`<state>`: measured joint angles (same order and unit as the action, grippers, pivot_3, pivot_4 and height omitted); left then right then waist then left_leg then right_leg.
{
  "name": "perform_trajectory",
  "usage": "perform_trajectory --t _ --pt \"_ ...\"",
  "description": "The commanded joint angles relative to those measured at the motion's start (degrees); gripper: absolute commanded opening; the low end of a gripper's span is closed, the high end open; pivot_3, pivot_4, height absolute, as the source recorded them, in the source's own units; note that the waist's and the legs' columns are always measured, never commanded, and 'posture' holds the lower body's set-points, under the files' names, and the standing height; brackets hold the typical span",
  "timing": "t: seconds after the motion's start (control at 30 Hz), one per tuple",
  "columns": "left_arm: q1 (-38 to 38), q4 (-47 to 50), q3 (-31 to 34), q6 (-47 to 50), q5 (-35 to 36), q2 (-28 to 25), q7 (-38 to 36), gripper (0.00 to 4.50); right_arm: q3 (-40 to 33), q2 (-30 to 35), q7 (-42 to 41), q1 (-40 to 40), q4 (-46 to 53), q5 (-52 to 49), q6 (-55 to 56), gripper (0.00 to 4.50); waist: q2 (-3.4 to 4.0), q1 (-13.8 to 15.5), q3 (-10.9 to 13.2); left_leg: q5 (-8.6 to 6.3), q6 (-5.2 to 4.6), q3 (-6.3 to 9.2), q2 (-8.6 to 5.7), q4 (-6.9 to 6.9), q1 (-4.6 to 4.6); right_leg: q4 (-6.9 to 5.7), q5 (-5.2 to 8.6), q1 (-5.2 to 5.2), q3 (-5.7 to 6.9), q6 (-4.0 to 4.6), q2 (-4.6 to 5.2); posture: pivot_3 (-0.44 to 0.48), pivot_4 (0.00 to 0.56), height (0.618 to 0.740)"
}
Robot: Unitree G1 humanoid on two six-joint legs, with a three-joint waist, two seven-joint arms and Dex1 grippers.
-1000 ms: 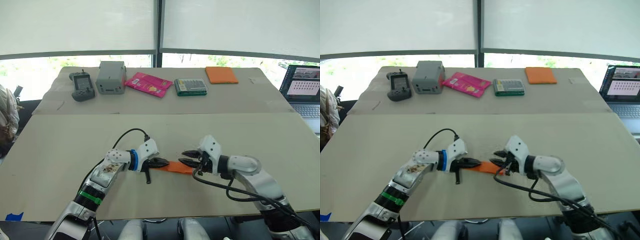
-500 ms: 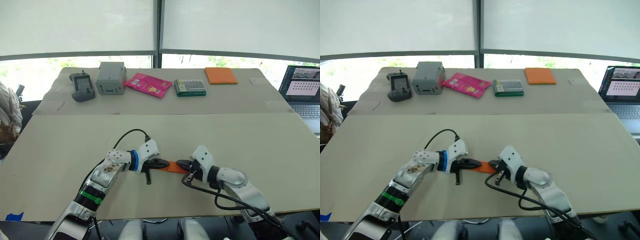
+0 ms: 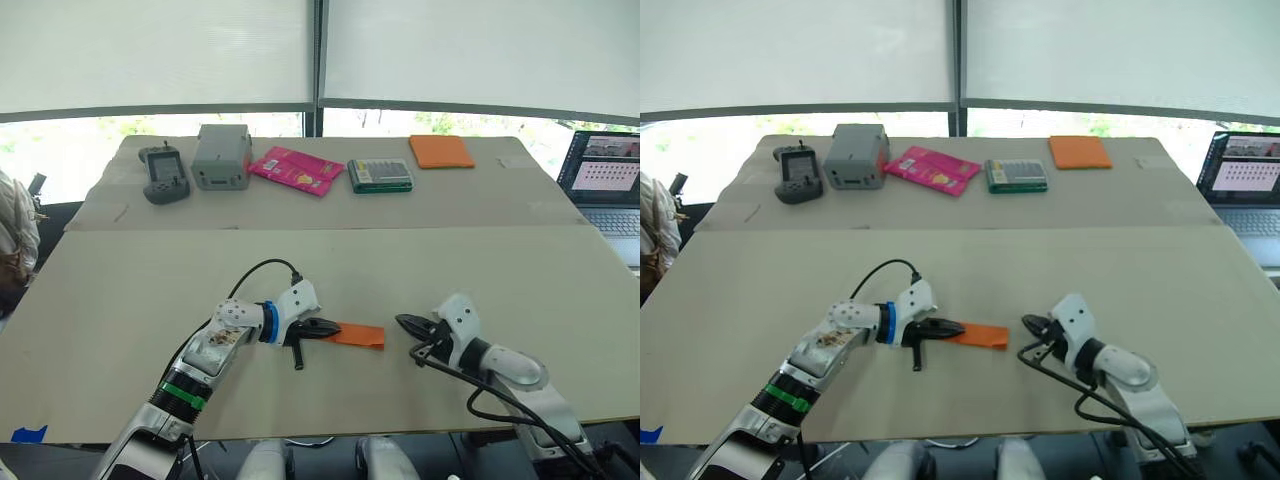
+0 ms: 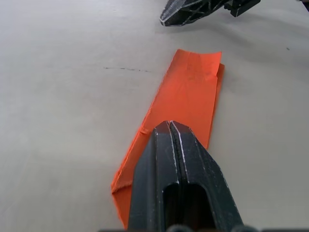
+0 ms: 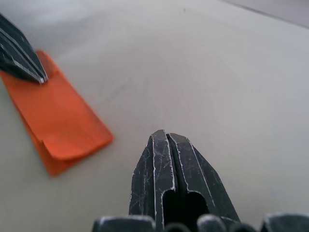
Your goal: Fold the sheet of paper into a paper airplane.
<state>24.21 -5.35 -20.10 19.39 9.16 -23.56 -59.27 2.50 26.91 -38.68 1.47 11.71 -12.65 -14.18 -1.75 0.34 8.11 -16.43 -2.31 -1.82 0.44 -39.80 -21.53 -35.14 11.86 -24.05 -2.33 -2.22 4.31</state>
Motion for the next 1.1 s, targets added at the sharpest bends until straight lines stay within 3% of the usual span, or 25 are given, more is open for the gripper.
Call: perform_trajectory --t 0.03,0.23,0.53,0.7,1.1 --pt "-1.14 -0.05 -1.29 1.21 -0.76 0.04 -0.1 0.0 3.97 -1.47 -0.04 0.13 2.28 1.31 0.96 0.01 0.0 -0.05 0.0 0.0 0.0 0.01 0.0 0.02 0.0 0.0 0.0 0.0 0.01 0.0 -0.01 0.0 0.15 0.74" --pt "-1.2 0.35 -1.08 1.5 -0.88 -0.28 -0.17 0.0 6.05 -1.49 0.44 -1.91 -0.52 3.9 3.08 0.01 0.02 0.0 0.0 0.0 0.0 -0.01 -0.06 0.0 -0.12 0.04 0.0 -0.06 0.0 0.0 0.07 0.0 0.15 0.74" --pt "-0.97 0.17 -1.16 1.24 -0.97 -0.38 -0.42 0.0 -1.67 1.06 0.95 -5.26 -3.27 0.94 4.88 0.01 0.02 0.19 0.0 0.0 0.0 0.0 -0.03 -0.01 -0.01 0.03 0.0 0.03 0.01 -0.01 0.04 0.0 0.15 0.74" --pt "-0.92 -0.02 -1.43 0.61 -1.15 -0.09 -0.48 0.0 -4.51 -1.18 1.47 -3.45 -0.14 -3.27 5.6 0.01 0.02 0.17 0.0 0.0 0.0 -0.02 -0.05 -0.02 -0.04 0.04 0.0 0.01 -0.02 -0.01 0.07 0.0 0.15 0.74" --pt "-0.67 0.31 -1.02 0.46 -1.24 0.82 0.89 0.0 8.06 -0.52 0.15 -1.0 3.6 3.08 -0.54 0.01 0.05 0.04 -0.01 0.0 0.0 0.03 -0.04 -0.01 -0.14 0.02 0.0 -0.09 0.03 0.0 0.03 0.0 0.15 0.74"
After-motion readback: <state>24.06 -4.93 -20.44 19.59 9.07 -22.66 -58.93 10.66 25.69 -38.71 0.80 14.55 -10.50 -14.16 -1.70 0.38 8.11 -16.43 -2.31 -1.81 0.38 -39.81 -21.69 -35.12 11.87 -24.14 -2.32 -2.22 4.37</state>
